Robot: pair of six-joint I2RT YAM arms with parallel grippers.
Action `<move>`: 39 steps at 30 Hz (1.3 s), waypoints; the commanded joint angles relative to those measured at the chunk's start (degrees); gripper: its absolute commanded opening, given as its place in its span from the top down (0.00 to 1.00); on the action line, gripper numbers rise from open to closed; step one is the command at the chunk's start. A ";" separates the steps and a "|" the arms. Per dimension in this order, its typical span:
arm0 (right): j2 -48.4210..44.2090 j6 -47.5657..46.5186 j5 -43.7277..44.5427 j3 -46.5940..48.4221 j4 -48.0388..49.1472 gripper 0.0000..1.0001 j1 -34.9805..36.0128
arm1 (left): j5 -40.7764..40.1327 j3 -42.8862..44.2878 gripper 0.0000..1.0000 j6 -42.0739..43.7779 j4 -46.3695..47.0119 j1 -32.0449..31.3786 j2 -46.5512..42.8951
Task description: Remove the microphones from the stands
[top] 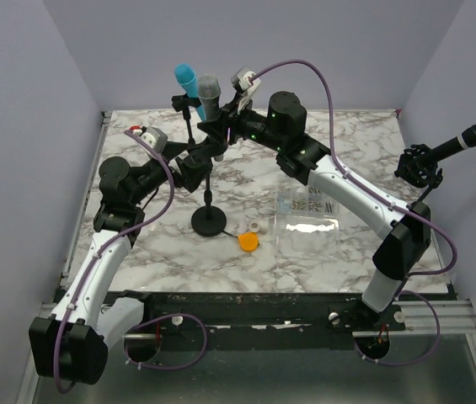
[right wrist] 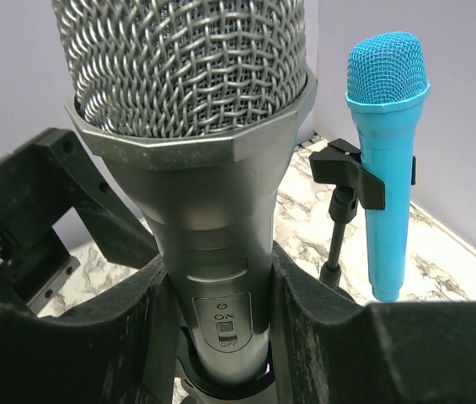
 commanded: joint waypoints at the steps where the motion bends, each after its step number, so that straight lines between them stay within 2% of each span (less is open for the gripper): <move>1: 0.30 3.51 -1.34 2.24 -0.79 0.82 0.86 | 3.66 -0.20 0.12 3.14 5.24 -1.40 1.24; 10: 0.47 3.61 -0.70 2.50 -1.18 0.81 1.53 | 4.28 -0.78 0.44 2.49 7.01 -1.46 1.50; 12: 0.43 3.57 -0.39 2.51 -1.18 0.82 1.72 | 4.56 -0.60 0.46 2.74 6.51 -1.48 1.63; 14: 0.50 3.38 -0.11 2.58 -1.29 0.81 1.98 | 5.08 -0.28 0.46 2.81 5.82 -1.45 2.14; 17: 0.91 3.11 0.08 3.11 -1.45 0.82 2.18 | 5.76 0.30 0.31 2.46 5.07 -1.46 2.85; 19: 1.18 2.96 0.27 3.37 -1.51 0.81 2.34 | 5.77 0.38 0.25 2.35 4.72 -1.39 3.18; 23: 1.69 2.73 0.36 3.73 -1.72 0.82 2.61 | 5.80 0.57 0.24 2.84 4.13 -1.46 4.22; 24: 1.70 2.56 0.43 3.73 -1.78 0.82 2.68 | 5.53 0.99 0.26 3.20 3.34 -1.45 4.53; 29: 1.29 1.66 0.97 3.91 -2.53 0.82 2.89 | 4.94 2.12 0.56 4.14 1.48 -1.37 4.69; 31: 0.79 1.20 1.43 3.61 -2.55 0.82 2.90 | 5.07 2.44 0.76 4.82 0.83 -1.38 4.67; 32: 0.48 1.01 1.74 3.29 -2.35 0.82 2.88 | 4.93 2.87 0.92 5.50 0.02 -1.38 4.73; 33: 0.26 1.02 1.92 2.94 -2.06 0.82 2.88 | 4.35 3.31 1.00 6.17 -1.16 -1.38 4.93; 37: -0.76 1.24 2.65 1.91 -0.59 0.82 2.88 | 2.34 2.99 1.00 7.27 -1.72 -1.31 4.97; 39: -1.35 1.89 4.14 1.36 0.70 0.85 2.88 | 1.87 2.37 1.00 7.18 -0.99 -1.29 4.73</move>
